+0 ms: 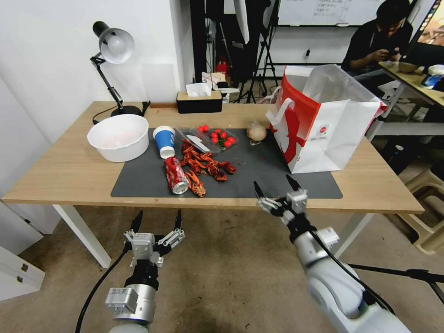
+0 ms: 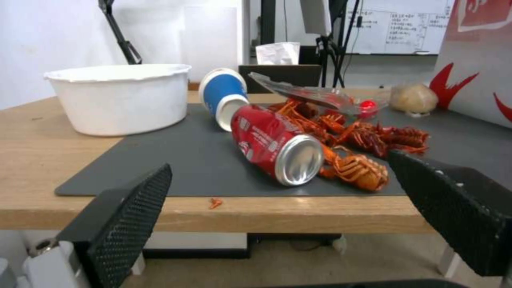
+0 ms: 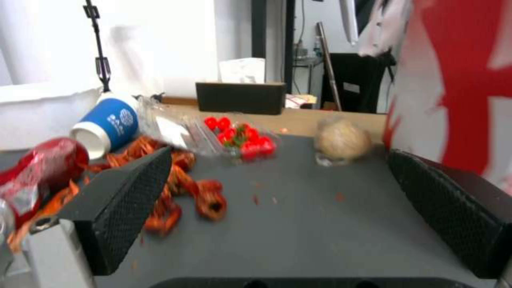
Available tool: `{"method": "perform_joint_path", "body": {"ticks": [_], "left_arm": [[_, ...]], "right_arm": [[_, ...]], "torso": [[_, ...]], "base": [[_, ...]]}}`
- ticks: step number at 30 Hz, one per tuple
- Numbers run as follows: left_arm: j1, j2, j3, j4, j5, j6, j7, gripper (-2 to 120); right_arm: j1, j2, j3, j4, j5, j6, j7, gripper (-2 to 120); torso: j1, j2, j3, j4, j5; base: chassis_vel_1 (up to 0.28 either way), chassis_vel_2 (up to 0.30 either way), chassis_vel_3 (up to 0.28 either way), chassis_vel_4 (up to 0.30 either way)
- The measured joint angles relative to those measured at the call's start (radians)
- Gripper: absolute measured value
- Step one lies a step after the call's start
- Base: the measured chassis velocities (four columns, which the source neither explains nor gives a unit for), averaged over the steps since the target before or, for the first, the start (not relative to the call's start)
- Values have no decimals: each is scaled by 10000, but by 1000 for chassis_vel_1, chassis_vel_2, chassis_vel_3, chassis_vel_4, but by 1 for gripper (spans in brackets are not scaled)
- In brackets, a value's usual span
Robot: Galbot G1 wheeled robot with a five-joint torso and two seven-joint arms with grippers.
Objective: Pick up the trash from the table and place it into the takeout bag.
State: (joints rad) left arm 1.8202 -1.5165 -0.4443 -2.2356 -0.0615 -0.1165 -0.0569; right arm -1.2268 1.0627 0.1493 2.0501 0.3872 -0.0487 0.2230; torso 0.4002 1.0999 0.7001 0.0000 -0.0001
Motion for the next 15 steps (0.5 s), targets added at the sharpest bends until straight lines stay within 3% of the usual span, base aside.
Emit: {"method": "perform_joint_path", "body": {"ticks": [7, 15], "left_arm": [[30, 34, -67, -45, -62, -9, -10, 100], [94, 103, -97, -40, -62, -35, -22, 100]], "right_arm": [[1556, 148, -802, -467, 567, -870, 712, 100], [3087, 452, -1708, -777, 1782, -2181, 2386, 100]], "torso": [[0, 0, -1, 0, 0], [-1, 0, -1, -1, 0]], "base": [[0, 0, 0, 0], [0, 0, 0, 0]]}}
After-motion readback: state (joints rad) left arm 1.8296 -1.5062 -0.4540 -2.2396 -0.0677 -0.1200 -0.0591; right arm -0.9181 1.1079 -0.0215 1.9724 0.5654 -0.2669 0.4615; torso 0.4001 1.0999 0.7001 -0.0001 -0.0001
